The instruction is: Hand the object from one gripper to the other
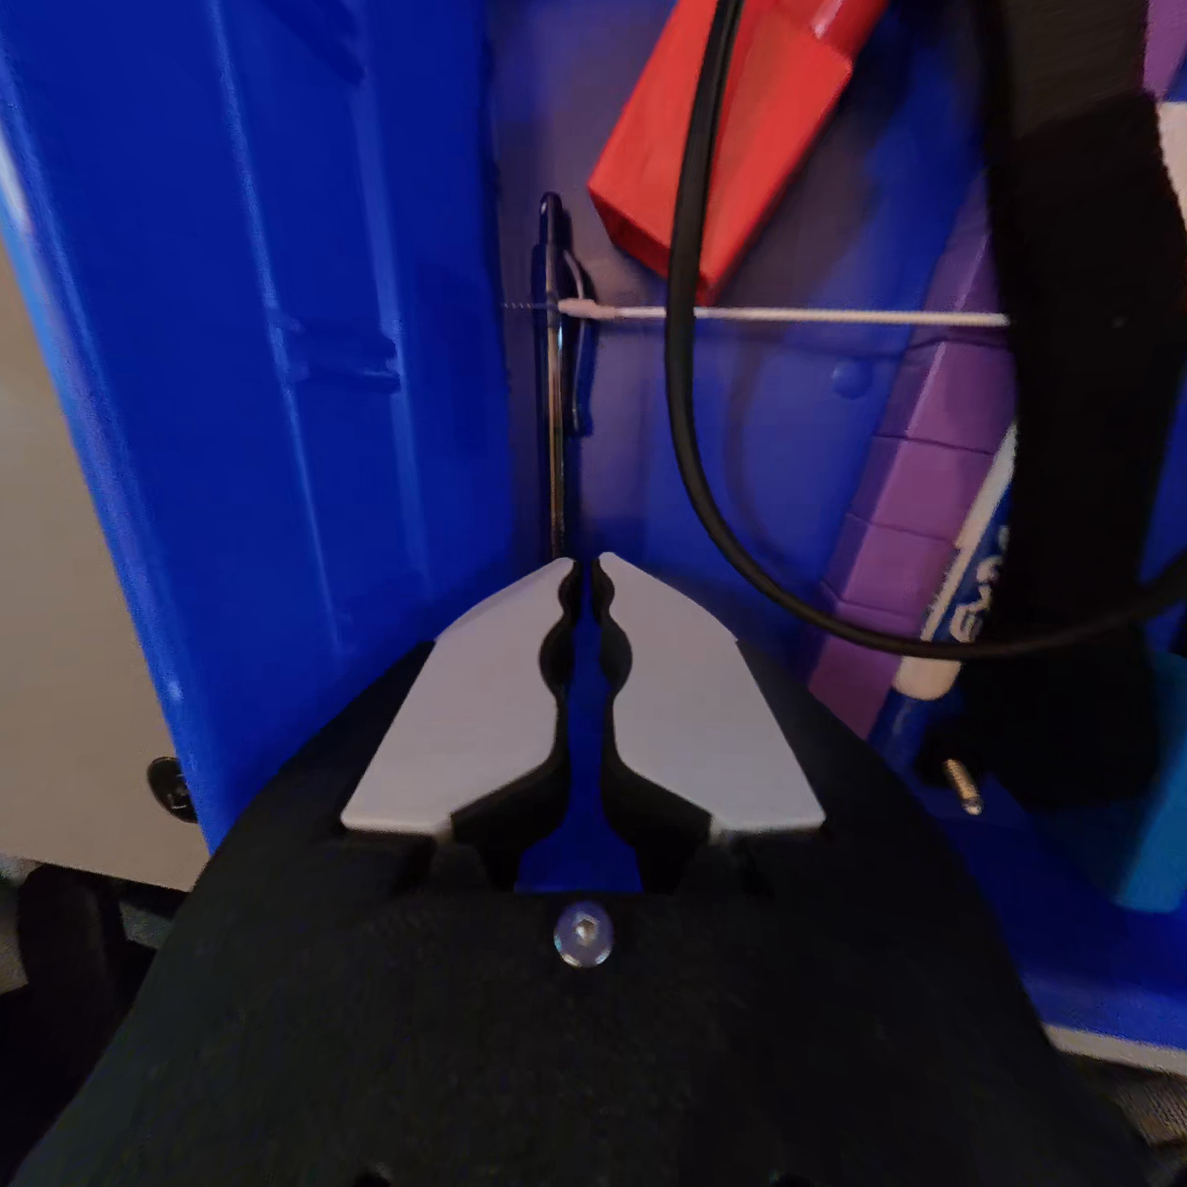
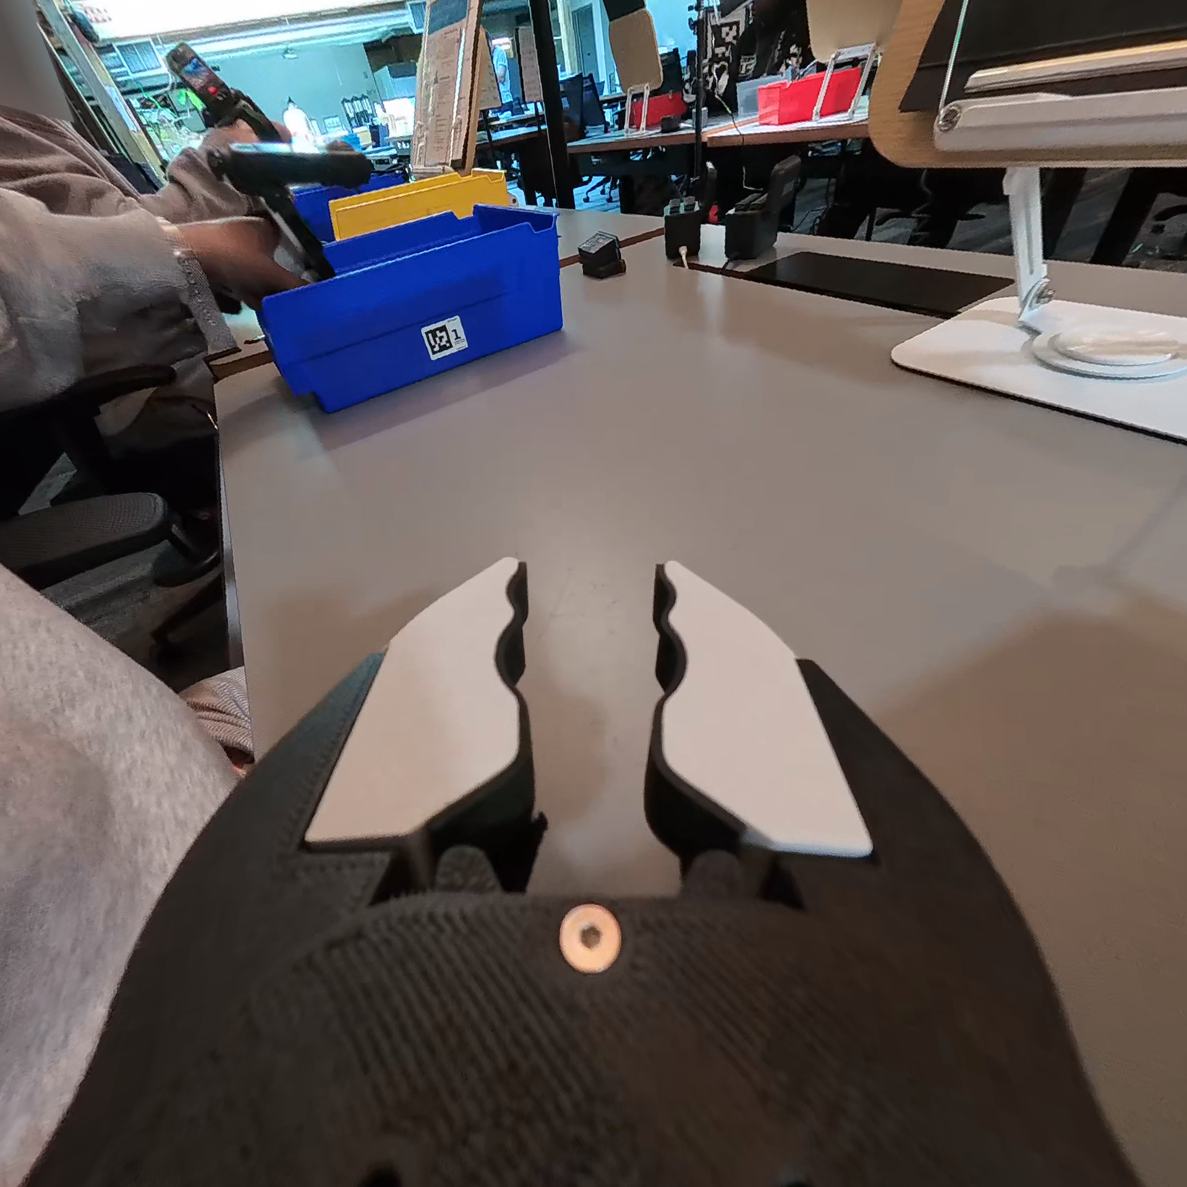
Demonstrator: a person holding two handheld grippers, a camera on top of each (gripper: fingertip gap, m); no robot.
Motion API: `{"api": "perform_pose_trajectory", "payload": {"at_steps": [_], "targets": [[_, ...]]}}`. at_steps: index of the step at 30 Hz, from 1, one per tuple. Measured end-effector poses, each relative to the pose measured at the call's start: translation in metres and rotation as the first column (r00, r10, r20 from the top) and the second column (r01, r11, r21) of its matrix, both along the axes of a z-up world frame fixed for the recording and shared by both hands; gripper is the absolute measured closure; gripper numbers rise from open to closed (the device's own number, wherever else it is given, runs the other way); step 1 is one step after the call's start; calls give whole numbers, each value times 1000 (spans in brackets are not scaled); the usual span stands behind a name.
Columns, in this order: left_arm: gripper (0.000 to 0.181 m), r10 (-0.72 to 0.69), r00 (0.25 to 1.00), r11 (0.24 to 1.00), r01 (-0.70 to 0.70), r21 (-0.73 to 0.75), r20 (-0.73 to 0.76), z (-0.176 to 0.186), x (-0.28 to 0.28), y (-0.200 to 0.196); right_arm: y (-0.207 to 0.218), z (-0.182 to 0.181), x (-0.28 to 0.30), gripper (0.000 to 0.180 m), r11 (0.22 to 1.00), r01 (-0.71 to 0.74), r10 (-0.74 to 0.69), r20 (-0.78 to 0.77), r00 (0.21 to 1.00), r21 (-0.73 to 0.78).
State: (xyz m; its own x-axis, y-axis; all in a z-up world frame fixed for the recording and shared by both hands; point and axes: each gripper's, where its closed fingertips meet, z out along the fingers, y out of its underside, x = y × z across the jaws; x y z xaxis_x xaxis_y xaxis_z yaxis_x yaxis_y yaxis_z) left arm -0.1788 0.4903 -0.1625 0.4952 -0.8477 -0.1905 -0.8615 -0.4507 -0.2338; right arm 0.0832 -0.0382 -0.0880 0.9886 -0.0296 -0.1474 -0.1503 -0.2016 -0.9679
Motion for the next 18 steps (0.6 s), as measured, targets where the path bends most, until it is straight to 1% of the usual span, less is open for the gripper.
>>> {"api": "perform_pose_trajectory", "payload": {"at_steps": [6, 13, 14, 16, 18], "targets": [[156, 13, 999, 999, -12, 43, -36, -3, 4, 4, 0, 0, -4, 143, 1000, -21, 21, 6, 1000, -5], [150, -12, 996, 980, 28, 199, -83, 8, 8, 14, -4, 2, -11, 146, 999, -48, 48, -10, 999, -1], [149, -8, 995, 979, 28, 200, -99, 7, 7, 15, -5, 3, -11, 146, 999, -49, 49, -13, 999, 4], [146, 13, 992, 988, 7, 154, -127, -1, 3, 13, -6, 5, -11, 146, 999, -51, 51, -22, 998, 14], [146, 18, 990, 988, 4, 153, -142, 0, 4, 15, -8, 6, -11, 146, 999, -50, 51, -36, 998, 21]]}}
